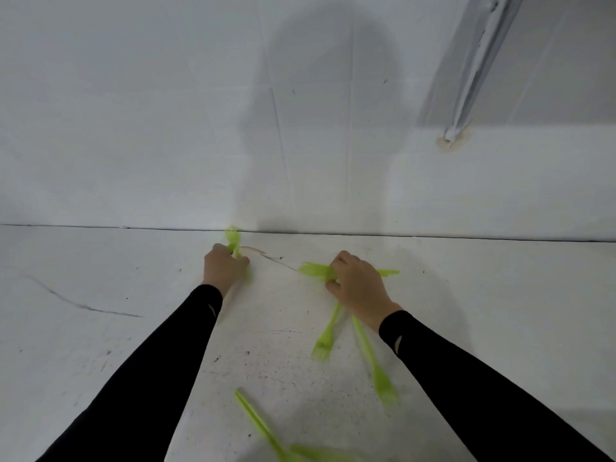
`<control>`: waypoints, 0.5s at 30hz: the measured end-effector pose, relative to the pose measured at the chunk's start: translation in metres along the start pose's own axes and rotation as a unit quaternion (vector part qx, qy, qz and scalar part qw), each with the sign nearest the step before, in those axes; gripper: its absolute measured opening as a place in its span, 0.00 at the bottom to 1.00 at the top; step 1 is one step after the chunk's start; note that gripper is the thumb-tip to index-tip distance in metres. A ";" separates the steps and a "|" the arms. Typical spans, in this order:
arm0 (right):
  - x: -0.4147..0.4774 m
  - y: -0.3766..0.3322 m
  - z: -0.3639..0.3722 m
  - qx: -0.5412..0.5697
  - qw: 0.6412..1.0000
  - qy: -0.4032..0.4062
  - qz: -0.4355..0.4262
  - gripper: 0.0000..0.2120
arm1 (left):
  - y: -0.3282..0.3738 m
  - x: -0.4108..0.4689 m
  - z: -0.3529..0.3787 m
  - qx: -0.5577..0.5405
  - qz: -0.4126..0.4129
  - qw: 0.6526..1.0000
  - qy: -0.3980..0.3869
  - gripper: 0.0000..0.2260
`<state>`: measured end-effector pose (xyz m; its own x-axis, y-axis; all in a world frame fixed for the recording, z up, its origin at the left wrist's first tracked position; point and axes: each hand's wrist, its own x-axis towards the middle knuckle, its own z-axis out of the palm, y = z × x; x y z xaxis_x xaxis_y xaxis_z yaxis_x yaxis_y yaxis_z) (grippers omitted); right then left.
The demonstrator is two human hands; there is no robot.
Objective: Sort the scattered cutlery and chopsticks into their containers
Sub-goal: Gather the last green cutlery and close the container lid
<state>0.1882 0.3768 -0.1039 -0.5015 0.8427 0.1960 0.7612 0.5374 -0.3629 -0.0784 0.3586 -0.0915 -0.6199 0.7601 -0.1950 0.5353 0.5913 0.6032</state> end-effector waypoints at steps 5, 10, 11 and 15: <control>-0.007 -0.012 -0.047 0.158 0.971 0.179 0.023 0.13 | 0.010 -0.027 -0.011 0.073 0.036 0.995 -0.053 0.15; -0.034 -0.015 -0.108 0.358 0.900 0.162 0.189 0.09 | 0.052 -0.107 -0.007 -0.195 0.126 0.963 -0.139 0.11; -0.044 -0.016 -0.114 0.394 0.885 0.124 0.218 0.11 | 0.061 -0.127 -0.003 -0.269 0.126 0.940 -0.168 0.09; -0.101 -0.028 -0.119 0.423 0.873 -0.043 0.237 0.15 | 0.077 -0.201 0.025 -0.430 0.115 0.863 -0.239 0.07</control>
<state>0.2669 0.2806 -0.0051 -0.2698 0.9387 -0.2147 0.3331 -0.1182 -0.9354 0.1015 0.2580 -0.0249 -0.1367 0.9764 -0.1670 -0.1387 0.1480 0.9792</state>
